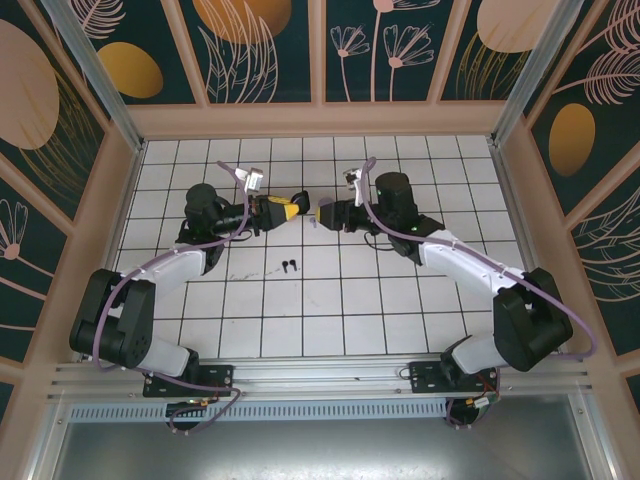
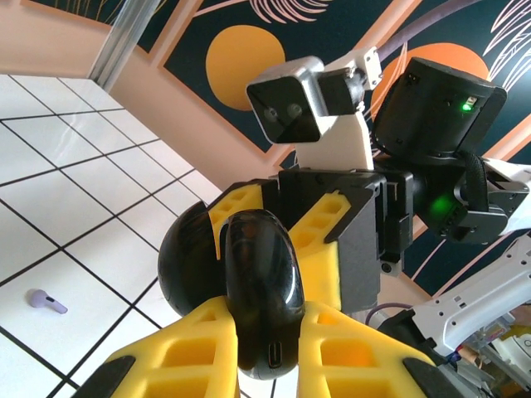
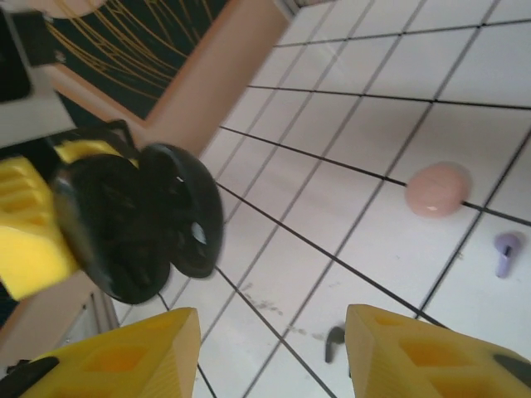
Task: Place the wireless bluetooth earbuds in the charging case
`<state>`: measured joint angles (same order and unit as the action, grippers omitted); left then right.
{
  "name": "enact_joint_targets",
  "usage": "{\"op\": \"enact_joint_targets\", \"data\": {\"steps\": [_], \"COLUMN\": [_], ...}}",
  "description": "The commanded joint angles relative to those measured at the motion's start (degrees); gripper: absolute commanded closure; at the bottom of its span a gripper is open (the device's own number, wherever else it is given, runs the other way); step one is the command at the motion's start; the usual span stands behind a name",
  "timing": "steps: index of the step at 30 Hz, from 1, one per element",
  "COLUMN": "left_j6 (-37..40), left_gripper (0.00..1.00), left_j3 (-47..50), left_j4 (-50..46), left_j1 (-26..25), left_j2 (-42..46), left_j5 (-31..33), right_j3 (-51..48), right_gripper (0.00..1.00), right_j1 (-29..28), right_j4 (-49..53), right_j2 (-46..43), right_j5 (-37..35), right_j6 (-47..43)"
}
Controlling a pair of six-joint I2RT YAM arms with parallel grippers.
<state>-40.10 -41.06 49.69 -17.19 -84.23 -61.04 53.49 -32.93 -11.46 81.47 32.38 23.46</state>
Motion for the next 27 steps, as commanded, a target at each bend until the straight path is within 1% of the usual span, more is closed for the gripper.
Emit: {"op": "enact_joint_targets", "data": {"steps": [1, 8, 21, 27], "left_j6": [-0.43, -0.53, -0.47, -0.47], "left_gripper": [1.0, 1.0, 1.0, 1.0], "left_j3": [-2.18, -2.38, -2.69, -2.53], "left_j4": [2.78, 2.6, 2.6, 2.6], "left_j1": [-0.63, -1.04, -1.86, -1.96], "left_j2": [0.38, 0.64, 0.23, 0.25], "left_j5": [-1.45, -1.46, -1.57, -1.47], "right_j3": [-0.26, 1.65, 3.16, 3.64], "right_gripper": [0.55, 0.58, 0.64, 0.69], "right_j1": [0.61, 0.58, 0.61, 0.96], "right_j4": [-6.99, -8.31, -8.16, -7.7], "right_j2": [-0.18, 2.01, 3.49, 3.94], "right_j5": [5.7, 6.64, 5.43, 5.06], "right_j6": [2.42, 3.58, 4.05, 3.96]}}
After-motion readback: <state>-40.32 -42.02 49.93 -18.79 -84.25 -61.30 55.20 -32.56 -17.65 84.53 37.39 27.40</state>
